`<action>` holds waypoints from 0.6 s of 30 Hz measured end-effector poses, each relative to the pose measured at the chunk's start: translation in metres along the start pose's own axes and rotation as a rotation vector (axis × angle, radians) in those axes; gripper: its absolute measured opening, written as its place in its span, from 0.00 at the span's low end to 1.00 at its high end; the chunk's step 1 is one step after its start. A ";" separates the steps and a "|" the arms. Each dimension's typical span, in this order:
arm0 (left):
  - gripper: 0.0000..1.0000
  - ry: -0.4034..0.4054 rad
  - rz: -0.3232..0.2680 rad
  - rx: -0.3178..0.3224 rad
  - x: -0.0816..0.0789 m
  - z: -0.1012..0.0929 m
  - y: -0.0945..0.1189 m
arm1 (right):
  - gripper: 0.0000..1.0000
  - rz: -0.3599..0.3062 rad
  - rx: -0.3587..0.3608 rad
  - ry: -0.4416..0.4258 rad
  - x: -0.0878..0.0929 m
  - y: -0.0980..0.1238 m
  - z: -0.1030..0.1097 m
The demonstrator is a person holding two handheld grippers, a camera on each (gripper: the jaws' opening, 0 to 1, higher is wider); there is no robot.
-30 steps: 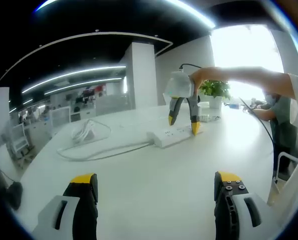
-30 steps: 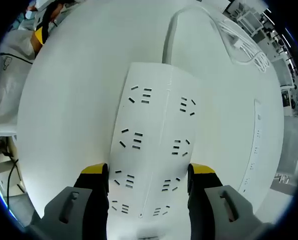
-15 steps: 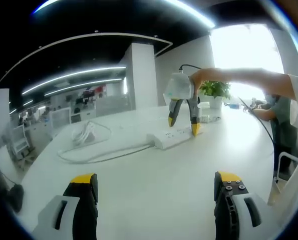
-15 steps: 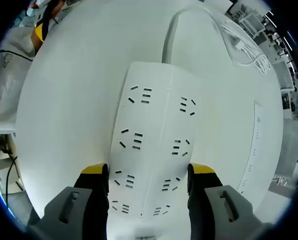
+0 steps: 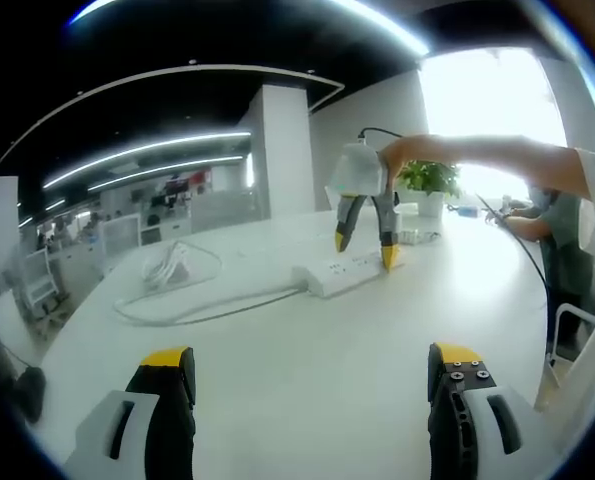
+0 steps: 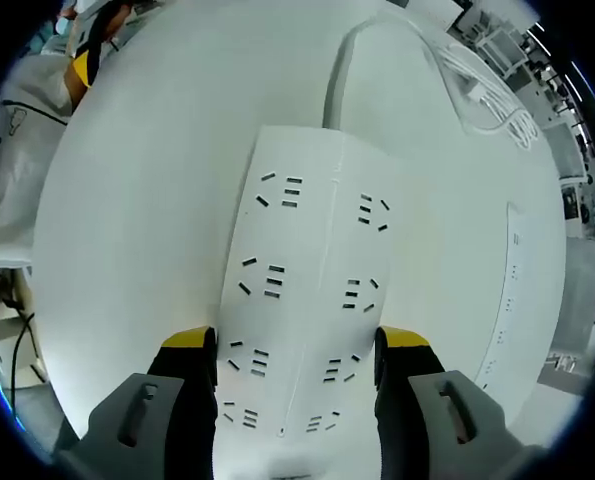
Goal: Straighten the power strip on the desk, plug the charger into it
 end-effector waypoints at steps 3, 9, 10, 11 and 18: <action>0.99 0.000 -0.002 0.001 -0.001 -0.001 0.000 | 0.63 0.001 0.005 -0.005 0.000 -0.001 0.001; 0.99 -0.005 -0.002 0.006 -0.001 -0.003 0.002 | 0.64 0.022 0.018 -0.006 -0.001 -0.002 0.001; 0.99 -0.005 -0.003 0.005 -0.002 -0.003 0.003 | 0.64 0.022 0.020 -0.009 -0.001 -0.002 0.001; 0.99 -0.007 -0.004 0.004 -0.002 -0.003 0.004 | 0.64 0.021 0.022 -0.012 0.000 -0.002 0.001; 0.99 -0.006 -0.012 0.004 -0.004 -0.003 0.008 | 0.69 -0.028 0.066 -0.101 0.001 0.004 -0.005</action>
Point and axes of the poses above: the point that each gripper's makers call its tool centre point, and the gripper's own axes: y roughly backward along the fingers, z roughly to its left, x roughly out of its underside, the point moved 1 cm from there along y, roughly backward along the fingers, and after that the axes turned 1 degree about -y, right-handed, at the moved point
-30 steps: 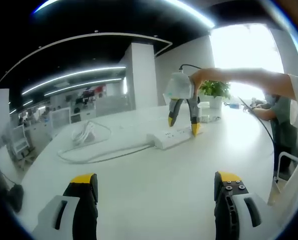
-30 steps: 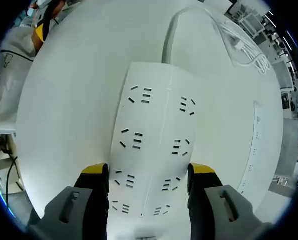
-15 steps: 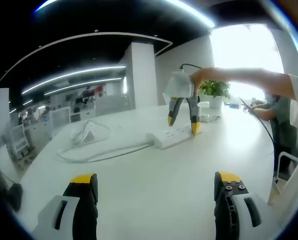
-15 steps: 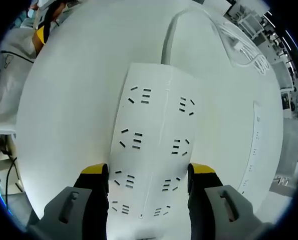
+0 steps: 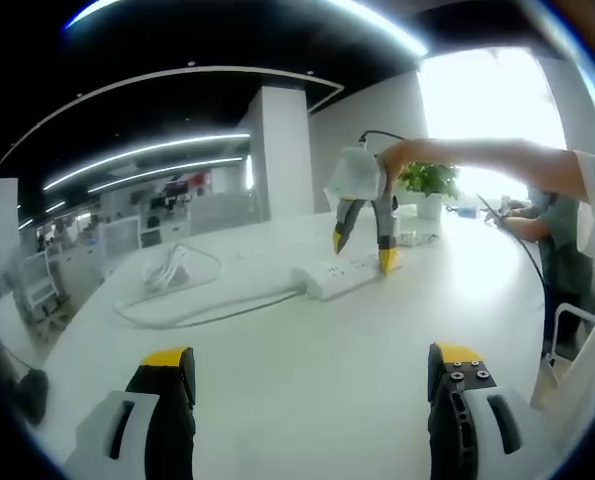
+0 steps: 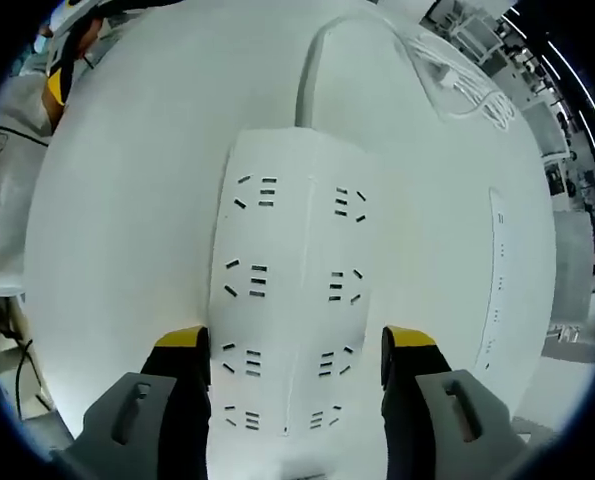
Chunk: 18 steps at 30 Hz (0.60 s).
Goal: Straighten the power strip on the desk, plug the charger into it
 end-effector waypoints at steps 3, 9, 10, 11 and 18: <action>0.99 0.000 -0.004 -0.001 -0.001 0.000 0.001 | 0.75 -0.031 -0.002 -0.021 -0.003 0.002 0.001; 0.99 0.001 -0.005 -0.001 -0.001 0.000 0.002 | 0.83 -0.086 0.004 -0.036 -0.007 0.007 0.001; 0.99 0.001 -0.007 -0.001 -0.001 0.000 0.002 | 0.85 -0.098 0.005 -0.039 -0.008 0.008 0.001; 0.99 0.001 -0.006 0.000 -0.001 0.000 0.002 | 0.87 -0.104 0.007 -0.040 -0.009 0.008 0.001; 0.99 -0.004 -0.012 0.001 -0.004 -0.001 0.002 | 0.97 -0.175 0.024 -0.061 -0.015 0.009 -0.002</action>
Point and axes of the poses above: the point that each gripper's makers call its tool centre point, and the gripper's own axes: y roughly backward along the fingers, z roughly to its left, x roughly out of its underside, the point moved 1 cm from there along y, roughly backward along the fingers, and after that the axes turned 1 degree about -y, right-handed, at the moved point
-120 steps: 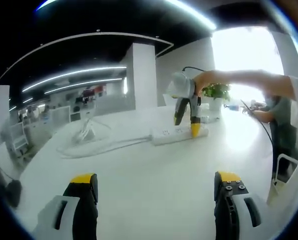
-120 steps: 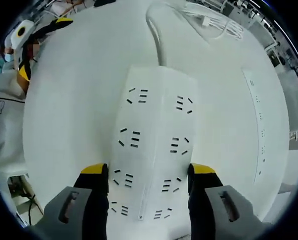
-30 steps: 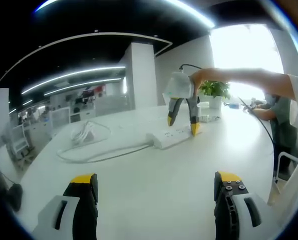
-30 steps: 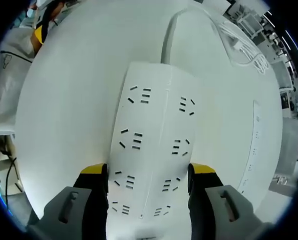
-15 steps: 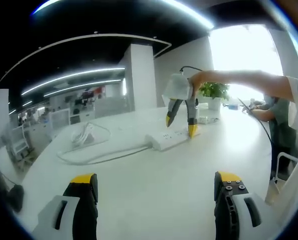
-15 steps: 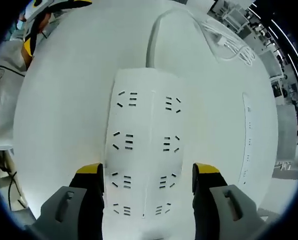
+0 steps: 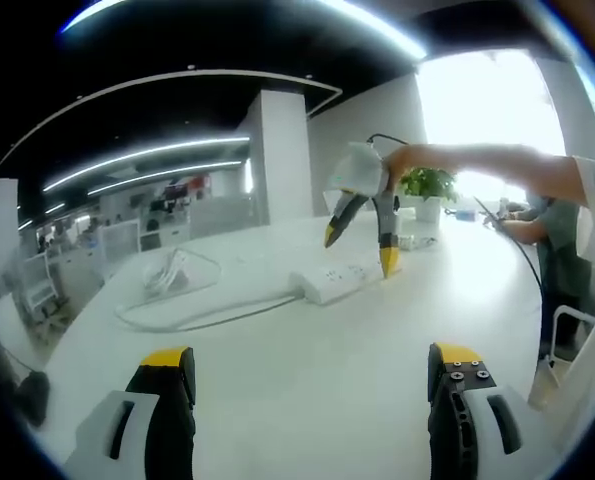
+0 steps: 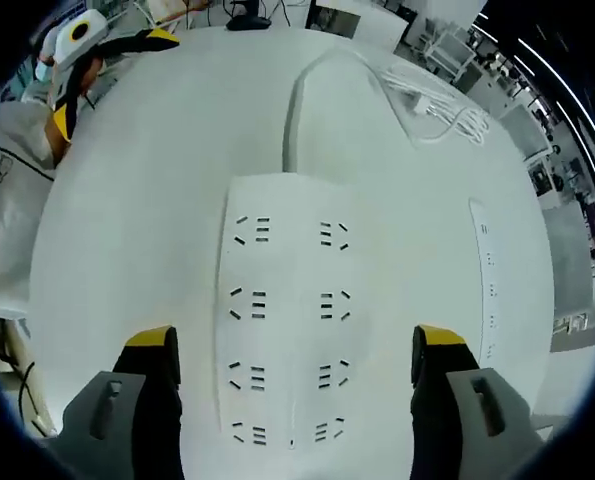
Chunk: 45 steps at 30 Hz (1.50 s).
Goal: Straighten the power strip on the desk, plug the charger into it
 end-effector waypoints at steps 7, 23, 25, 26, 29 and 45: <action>0.99 -0.006 0.007 0.002 0.000 0.000 -0.001 | 1.00 -0.076 0.017 -0.022 -0.006 0.006 -0.004; 0.99 -0.018 0.017 0.006 -0.001 -0.001 -0.010 | 1.00 -0.181 0.059 -0.061 -0.009 0.021 -0.006; 0.99 -0.016 0.017 0.005 -0.001 -0.001 -0.010 | 1.00 -0.202 0.064 -0.063 -0.011 0.025 -0.005; 0.99 -0.015 0.017 0.005 -0.001 -0.001 -0.010 | 1.00 -0.215 0.068 -0.066 -0.013 0.027 -0.005; 0.99 -0.012 0.016 0.005 0.000 -0.001 -0.011 | 0.99 -0.258 0.078 -0.081 -0.018 0.035 -0.006; 0.99 -0.007 0.012 0.005 0.002 -0.002 -0.009 | 0.99 -0.422 0.180 -0.149 -0.012 0.074 -0.003</action>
Point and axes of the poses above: the point that each gripper's makers call its tool centre point, and the gripper's own axes: y roughly backward along the fingers, z roughly to its left, x roughly out of its underside, the point moved 1 cm from there along y, roughly backward along the fingers, and after that the axes turned 1 degree about -y, right-handed, at the moved point
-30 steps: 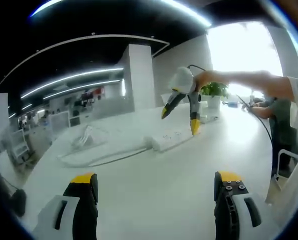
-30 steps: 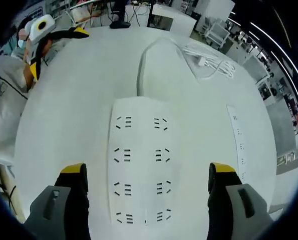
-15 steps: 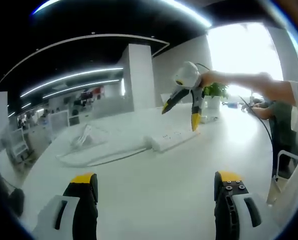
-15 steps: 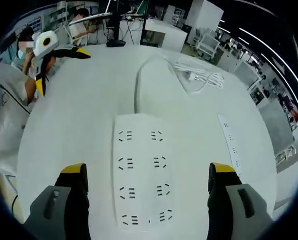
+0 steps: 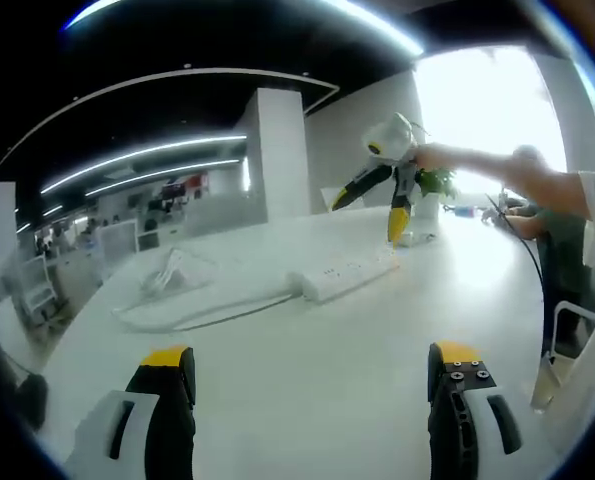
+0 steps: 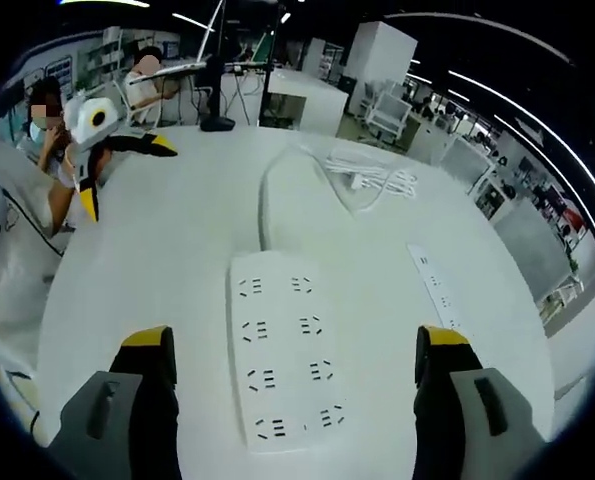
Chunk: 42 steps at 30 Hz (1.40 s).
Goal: Straighten the power strip on the desk, plug the charger into it
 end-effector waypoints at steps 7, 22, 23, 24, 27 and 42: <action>0.99 0.006 -0.003 0.003 0.000 0.000 -0.002 | 0.99 -0.102 0.053 0.005 -0.008 0.021 -0.001; 0.99 0.012 -0.017 0.012 -0.002 -0.002 -0.005 | 0.97 -0.318 0.221 -0.073 -0.010 0.079 -0.014; 0.99 0.012 -0.018 0.013 -0.001 -0.002 -0.005 | 0.97 -0.326 0.237 -0.069 -0.009 0.082 -0.015; 0.99 0.013 -0.018 0.014 -0.001 -0.002 -0.005 | 0.97 -0.330 0.248 -0.067 -0.007 0.084 -0.015; 0.99 0.015 -0.017 0.014 0.000 -0.002 -0.005 | 0.97 -0.351 0.271 -0.079 -0.002 0.090 -0.012; 0.99 0.019 -0.022 0.019 -0.001 0.000 -0.004 | 0.95 -0.454 0.408 -0.147 0.017 0.123 -0.002</action>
Point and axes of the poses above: the point that each gripper's makers call its tool centre point, and the gripper's own axes: y roughly backward along the fingers, z roughly to its left, x roughly out of its underside, the point moved 1 cm from there along y, roughly backward along the fingers, and after that the axes turned 1 degree about -y, right-handed, at the moved point
